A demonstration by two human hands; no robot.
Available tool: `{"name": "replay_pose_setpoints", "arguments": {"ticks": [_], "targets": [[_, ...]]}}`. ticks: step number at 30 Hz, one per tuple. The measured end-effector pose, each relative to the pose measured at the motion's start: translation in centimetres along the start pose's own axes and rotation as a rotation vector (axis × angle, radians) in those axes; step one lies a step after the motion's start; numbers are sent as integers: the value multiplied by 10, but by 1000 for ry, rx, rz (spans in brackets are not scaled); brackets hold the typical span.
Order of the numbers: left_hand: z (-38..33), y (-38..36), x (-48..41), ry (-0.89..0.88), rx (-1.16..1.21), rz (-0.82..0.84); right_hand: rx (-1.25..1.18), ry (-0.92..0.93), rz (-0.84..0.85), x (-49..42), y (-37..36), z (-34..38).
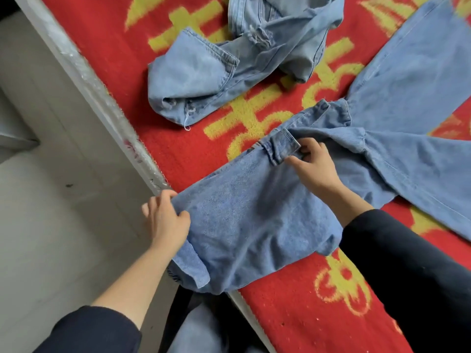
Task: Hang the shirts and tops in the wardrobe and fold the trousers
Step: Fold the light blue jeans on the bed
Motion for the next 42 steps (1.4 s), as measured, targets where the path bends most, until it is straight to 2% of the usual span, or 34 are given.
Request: {"name": "replay_pose_setpoints", "arguments": {"ticks": [3,7,9,12,16,20,24,27,29,31,32,34,37,40,42], "targets": [[-43,-8,0,-251,-107,-41,-214,-87,-127,3,6,-9],[-103,-35,-3,-504,-193,35,-588,-327,-508,15,24,-45],[-134,-53,-5,-661,-272,35,-828,-452,-703,20,41,-70],[-179,-78,-9,-883,-382,2,-1048,-691,-964,28,73,-103],[-232,-101,-15,-1099,-494,-31,-1317,-830,-1116,28,107,-136],[-281,-120,-37,-1255,-548,-3,-1364,-772,-1216,18,147,-163],[-315,-117,-45,-1158,-544,116,-1235,-797,-1297,-5,202,-164],[-322,-114,-51,-1082,-493,93,-1041,-673,-1291,-41,247,-143],[-325,-112,-58,-1022,-372,89,-873,-534,-1293,-73,275,-117],[-326,-113,-69,-942,-218,96,-729,-380,-1213,-113,295,-85],[-325,-115,-76,-898,-144,113,-676,-313,-1110,-133,302,-69],[-321,-119,-90,-814,-13,147,-644,-225,-786,-174,301,-47],[-317,-123,-98,-704,153,177,-351,-248,-344,-207,265,-36],[-315,-126,-96,-652,216,167,48,-218,-105,-213,221,-55],[-314,-127,-99,-643,252,197,170,-202,-93,-209,209,-62]]}}
Point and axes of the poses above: each hand's wrist, its own x-axis away from the middle knuckle, its own y-axis out of the back of the hand, z = x × y, the point moved 2 cm from there along -x, towards the middle knuckle, and after that the axes turned 5 degrees about z, right-handed, at the moved point
